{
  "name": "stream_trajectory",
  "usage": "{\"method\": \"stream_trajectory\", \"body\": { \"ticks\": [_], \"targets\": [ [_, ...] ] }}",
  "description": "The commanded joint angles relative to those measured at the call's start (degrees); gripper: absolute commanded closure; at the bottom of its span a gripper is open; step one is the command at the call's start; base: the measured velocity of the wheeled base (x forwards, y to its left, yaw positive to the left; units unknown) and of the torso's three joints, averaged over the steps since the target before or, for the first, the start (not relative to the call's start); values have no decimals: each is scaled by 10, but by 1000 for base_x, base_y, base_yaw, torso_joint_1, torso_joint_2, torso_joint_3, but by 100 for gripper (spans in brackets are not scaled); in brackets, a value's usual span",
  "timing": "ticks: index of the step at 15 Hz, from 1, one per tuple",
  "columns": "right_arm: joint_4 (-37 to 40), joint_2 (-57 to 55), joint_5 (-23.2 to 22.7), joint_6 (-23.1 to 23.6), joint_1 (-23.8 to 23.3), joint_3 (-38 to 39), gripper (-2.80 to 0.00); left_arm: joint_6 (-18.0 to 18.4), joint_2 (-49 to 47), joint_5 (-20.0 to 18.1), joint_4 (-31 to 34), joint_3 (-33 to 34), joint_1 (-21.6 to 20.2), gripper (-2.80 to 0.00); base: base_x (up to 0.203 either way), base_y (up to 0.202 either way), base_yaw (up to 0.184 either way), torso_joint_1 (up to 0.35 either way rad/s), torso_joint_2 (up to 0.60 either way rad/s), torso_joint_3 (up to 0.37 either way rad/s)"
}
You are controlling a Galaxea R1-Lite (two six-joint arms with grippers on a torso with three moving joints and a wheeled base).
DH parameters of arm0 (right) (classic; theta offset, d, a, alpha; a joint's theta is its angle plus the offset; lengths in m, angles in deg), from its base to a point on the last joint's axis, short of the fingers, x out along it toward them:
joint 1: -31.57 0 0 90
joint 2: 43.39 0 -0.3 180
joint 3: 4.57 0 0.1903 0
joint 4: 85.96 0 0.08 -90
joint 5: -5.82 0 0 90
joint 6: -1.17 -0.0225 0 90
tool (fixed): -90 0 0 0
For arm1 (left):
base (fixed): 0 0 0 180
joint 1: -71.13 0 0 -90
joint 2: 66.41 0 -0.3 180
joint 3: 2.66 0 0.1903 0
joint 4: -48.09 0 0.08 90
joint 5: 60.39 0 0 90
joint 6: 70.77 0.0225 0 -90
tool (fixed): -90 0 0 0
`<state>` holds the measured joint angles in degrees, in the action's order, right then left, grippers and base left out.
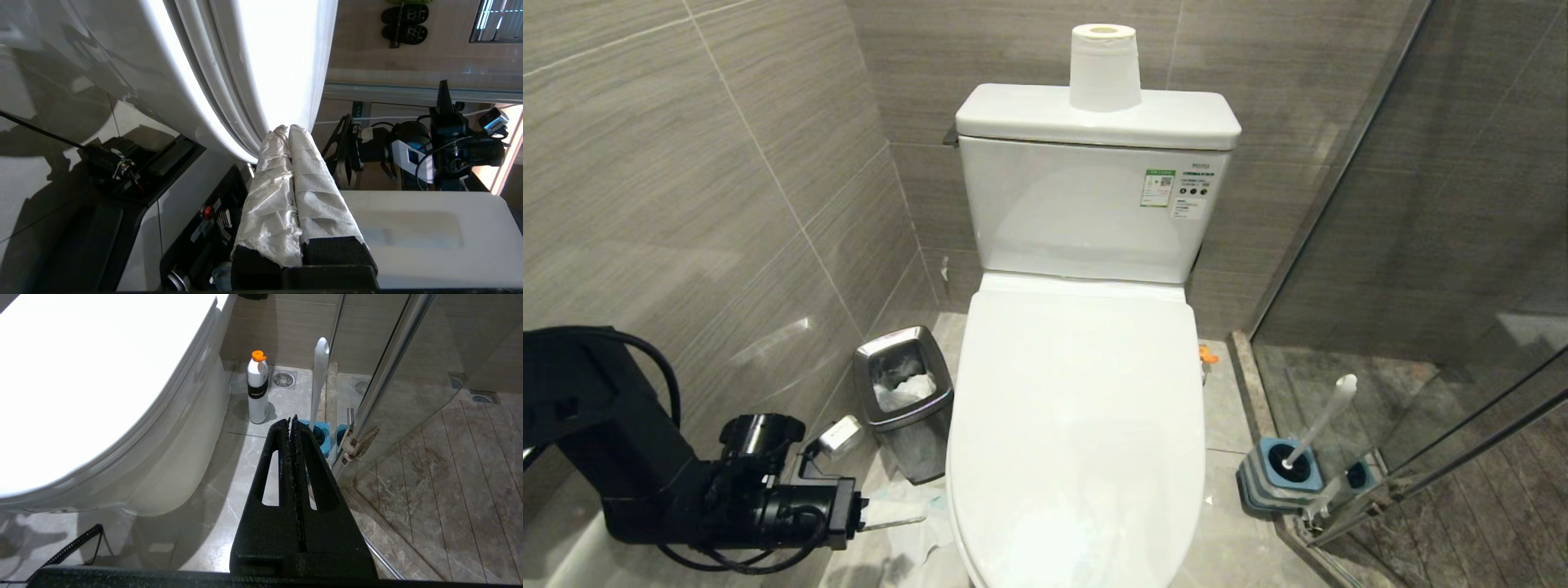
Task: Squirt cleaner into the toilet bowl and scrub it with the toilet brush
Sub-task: Use the left hand to lift the toilet lid slightly
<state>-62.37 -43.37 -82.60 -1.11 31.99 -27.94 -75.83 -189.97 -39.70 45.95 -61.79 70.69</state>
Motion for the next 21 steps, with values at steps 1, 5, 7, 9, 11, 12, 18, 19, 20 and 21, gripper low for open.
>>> {"method": "stream_trajectory", "body": {
  "ticks": [1, 5, 7, 9, 11, 12, 18, 19, 20, 21],
  "targets": [
    [0, 0, 0, 0, 0, 1, 0, 0, -12, -4, -2, -9, 0, 0, 0, 0, 0, 0, 0, 0],
    [0, 0, 0, 0, 0, 1, 0, 13, -14, -4, -2, -11, -3, -120, 0, 0, 0, 0, 0, 0],
    [0, 0, 0, 0, 0, 1, 0, 14, -13, -6, -3, -8, -7, -280, 0, 0, 0, 0, 0, 0],
    [0, 0, 0, 0, 0, 1, 0, 16, -12, -6, -3, -7, -13, -280, 0, 0, 0, 0, 0, 0],
    [0, 0, 0, 0, 0, 1, 0, 17, -13, -6, -3, -8, -17, -280, 0, 0, 0, 0, 0, 0],
    [0, 0, 0, 0, 0, 1, 0, 17, -14, -6, -3, -9, -16, -280, 0, 0, 0, 0, 0, 0],
    [0, 0, 0, 0, 0, 1, 0, 25, -12, -35, -4, -7, -17, -280, 0, 0, 0, 0, 0, 0],
    [0, 0, 0, 0, 0, 1, 0, 37, -12, -35, -6, -6, -16, -280, 0, 0, 0, 0, 0, 0],
    [0, 0, 0, 0, 0, 1, 0, 44, -14, -35, -8, -4, -16, -280, 0, 0, 0, 0, 0, 0],
    [0, 0, 0, 0, 0, 1, 0, 52, -15, -34, -11, 2, -16, -280, 0, 0, 0, 0, 0, 0]
  ]
}}
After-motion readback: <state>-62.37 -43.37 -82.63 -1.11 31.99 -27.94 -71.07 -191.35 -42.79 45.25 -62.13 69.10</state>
